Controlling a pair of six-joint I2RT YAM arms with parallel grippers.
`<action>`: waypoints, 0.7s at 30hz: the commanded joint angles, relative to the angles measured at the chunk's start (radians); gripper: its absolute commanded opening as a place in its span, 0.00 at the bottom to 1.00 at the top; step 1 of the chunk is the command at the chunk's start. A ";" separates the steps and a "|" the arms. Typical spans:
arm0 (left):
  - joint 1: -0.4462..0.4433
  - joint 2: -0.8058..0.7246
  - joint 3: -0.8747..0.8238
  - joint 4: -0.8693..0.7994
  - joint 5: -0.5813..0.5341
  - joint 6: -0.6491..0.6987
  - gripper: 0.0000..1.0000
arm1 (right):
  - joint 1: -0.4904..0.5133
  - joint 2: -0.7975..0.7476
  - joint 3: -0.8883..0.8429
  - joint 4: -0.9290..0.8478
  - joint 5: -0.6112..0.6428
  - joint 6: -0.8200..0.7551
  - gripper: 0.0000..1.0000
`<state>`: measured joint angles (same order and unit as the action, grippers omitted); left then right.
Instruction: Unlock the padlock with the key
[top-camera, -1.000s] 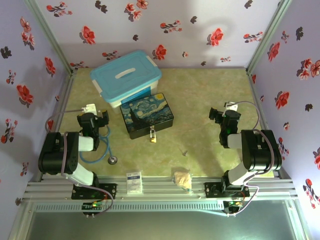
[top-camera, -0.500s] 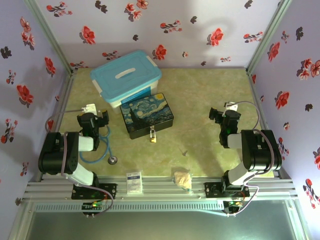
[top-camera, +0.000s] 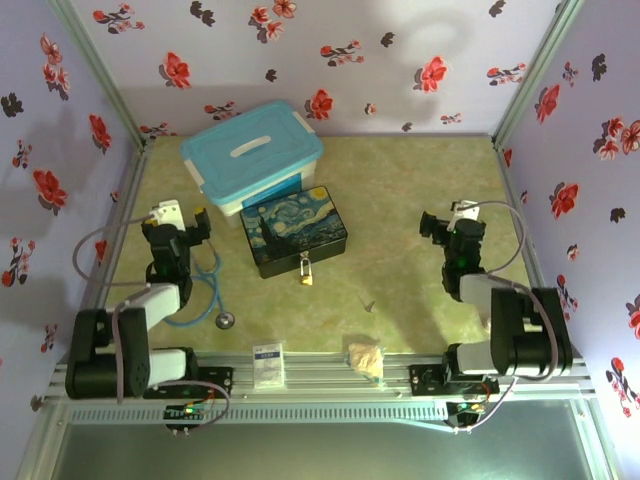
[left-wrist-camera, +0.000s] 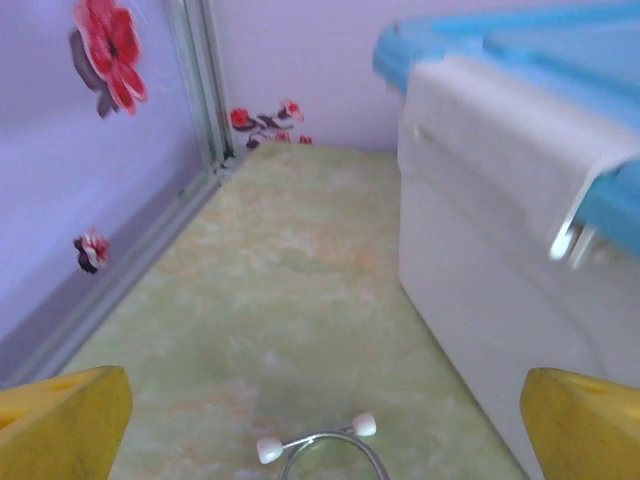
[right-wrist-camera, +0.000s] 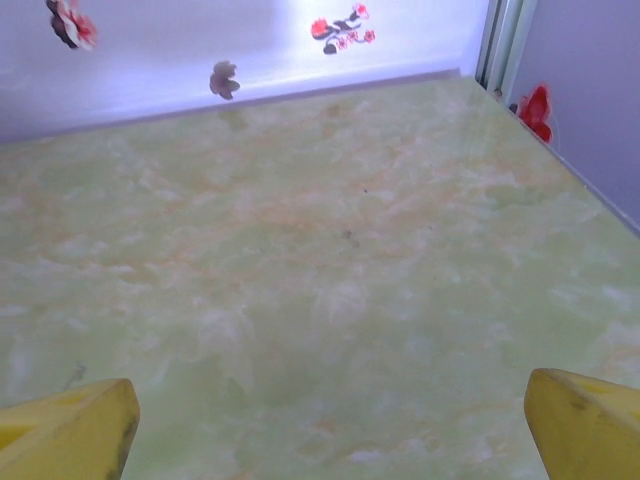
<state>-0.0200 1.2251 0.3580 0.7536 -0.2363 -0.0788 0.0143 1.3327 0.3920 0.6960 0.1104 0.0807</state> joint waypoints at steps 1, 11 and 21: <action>0.009 -0.138 0.005 -0.184 -0.036 -0.078 1.00 | 0.009 -0.118 0.051 -0.193 -0.022 0.044 0.99; 0.042 -0.575 0.001 -0.571 0.344 -0.537 1.00 | -0.032 -0.229 0.189 -0.713 -0.330 0.471 0.99; -0.162 -0.542 0.257 -1.150 0.539 -0.409 1.00 | 0.310 -0.222 0.248 -1.069 -0.195 0.457 0.98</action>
<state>-0.1299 0.6880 0.5789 -0.2127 0.2306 -0.5102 0.2653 1.1069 0.5930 -0.2138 -0.1352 0.5198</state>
